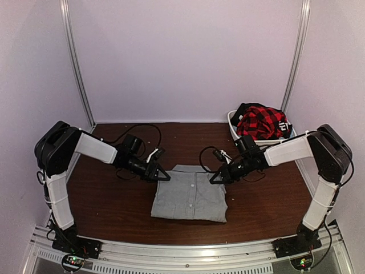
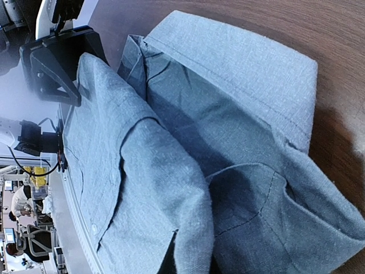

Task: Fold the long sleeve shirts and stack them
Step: Fold the 2/3-rectangle-folded shirt at the center of the board.

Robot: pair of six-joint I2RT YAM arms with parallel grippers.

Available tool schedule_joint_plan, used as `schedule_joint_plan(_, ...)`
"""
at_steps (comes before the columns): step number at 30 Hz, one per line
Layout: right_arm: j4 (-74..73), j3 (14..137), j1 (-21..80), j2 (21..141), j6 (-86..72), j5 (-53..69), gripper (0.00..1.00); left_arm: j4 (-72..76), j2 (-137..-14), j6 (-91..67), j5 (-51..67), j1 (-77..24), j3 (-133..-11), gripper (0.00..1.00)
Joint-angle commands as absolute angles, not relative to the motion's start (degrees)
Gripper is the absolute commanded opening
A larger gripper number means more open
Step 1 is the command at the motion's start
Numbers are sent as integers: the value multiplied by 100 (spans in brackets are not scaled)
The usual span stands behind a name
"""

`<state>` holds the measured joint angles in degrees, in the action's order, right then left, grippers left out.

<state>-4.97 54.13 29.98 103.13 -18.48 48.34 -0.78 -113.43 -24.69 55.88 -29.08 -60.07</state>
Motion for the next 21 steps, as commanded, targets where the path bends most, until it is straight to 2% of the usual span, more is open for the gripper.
schedule_joint_plan(1, 64, 5175, 2894, 10042, -2074, 4954, 0, 557, -11099, -2643, 5792, -2918, -5843, 36)
schedule_joint_plan(4, 259, 5084, 2887, 9971, -2188, 4994, 0, 733, -10999, -2775, 5808, -2918, -5773, 10)
schedule_joint_plan(6, 239, 5093, 2891, 9887, -2218, 4992, 0, 818, -10874, -2907, 5810, -2918, -5757, 0)
schedule_joint_plan(21, -935, 5872, 2892, 9125, -2362, 4883, 0, 219, -10117, -3432, 5794, -2918, -6329, 0)
